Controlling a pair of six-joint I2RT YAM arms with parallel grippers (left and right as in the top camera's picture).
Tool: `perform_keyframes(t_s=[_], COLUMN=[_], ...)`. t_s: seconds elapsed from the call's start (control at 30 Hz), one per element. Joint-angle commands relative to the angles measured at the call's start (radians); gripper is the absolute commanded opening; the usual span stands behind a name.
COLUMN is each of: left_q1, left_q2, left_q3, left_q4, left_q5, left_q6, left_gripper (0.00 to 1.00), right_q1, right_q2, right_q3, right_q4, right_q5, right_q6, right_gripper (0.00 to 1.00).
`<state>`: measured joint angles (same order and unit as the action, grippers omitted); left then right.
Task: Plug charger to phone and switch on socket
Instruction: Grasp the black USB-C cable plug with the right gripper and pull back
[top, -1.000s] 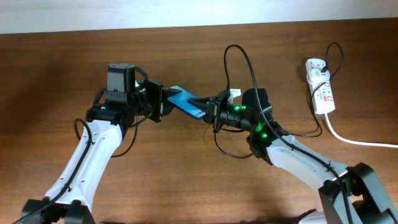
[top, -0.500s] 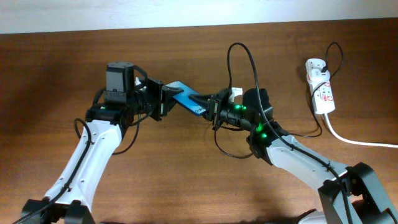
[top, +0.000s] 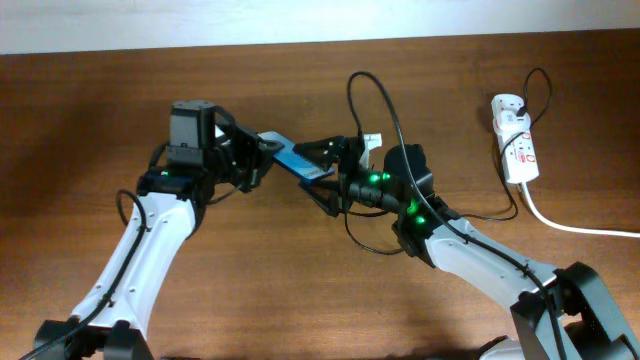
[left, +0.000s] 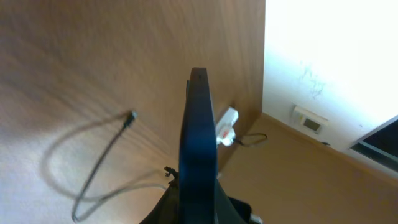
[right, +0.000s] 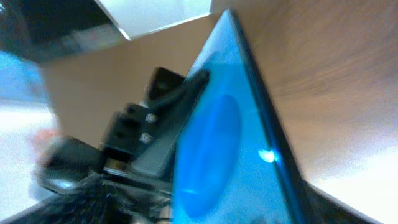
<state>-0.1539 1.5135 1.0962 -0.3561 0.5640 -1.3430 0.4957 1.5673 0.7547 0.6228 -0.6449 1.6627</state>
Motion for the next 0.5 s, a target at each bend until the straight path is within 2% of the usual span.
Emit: perform_keyframes(t_s=[0.0,0.07,0.13,0.2,0.27,0.33,0.4,0.47], left_q1=[0.079,0.13,0.186,0.217,0.222,0.22,0.206,0.179], left_q2=[-0.003,-0.002,0.016,0.06,0.12,0.206,0.314,0.411], left_q3=[0.004,0.004,0.004,0.004,0.004,0.005,0.006,0.006], left_q4=[0.003,0.003,0.028,0.097,0.118,0.197,0.344,0.519], left_q5=[-0.035,0.009,0.2,0.347,0.367,0.468,0.617,0.732], left_q6=[0.163,0.231,0.243,0.268,0.275,0.274,0.222,0.134], left_gripper=[0.0,0.0,0.0,0.0,0.0,0.0,0.0,0.0], right_q1=[0.007,0.007,-0.01,-0.081,-0.148,-0.199,-0.216,-0.208], right_q2=[-0.007,-0.007,-0.007,-0.007,-0.008,-0.008,-0.008,-0.008], right_q3=[0.008,0.008,0.008,0.009,0.016,0.043,0.114,0.246], right_q4=[-0.132,-0.283,-0.379,-0.337,-0.278,-0.345,-0.554,-0.869], right_q5=[0.056,0.19,0.329,0.246,0.204,0.224,0.328,0.471], right_q6=[-0.401,-0.511,-0.626,-0.752,-0.777,-0.822,-0.88,-0.919], right_gripper=[0.99,0.99,0.99,0.99,0.99,0.98,0.98,0.98])
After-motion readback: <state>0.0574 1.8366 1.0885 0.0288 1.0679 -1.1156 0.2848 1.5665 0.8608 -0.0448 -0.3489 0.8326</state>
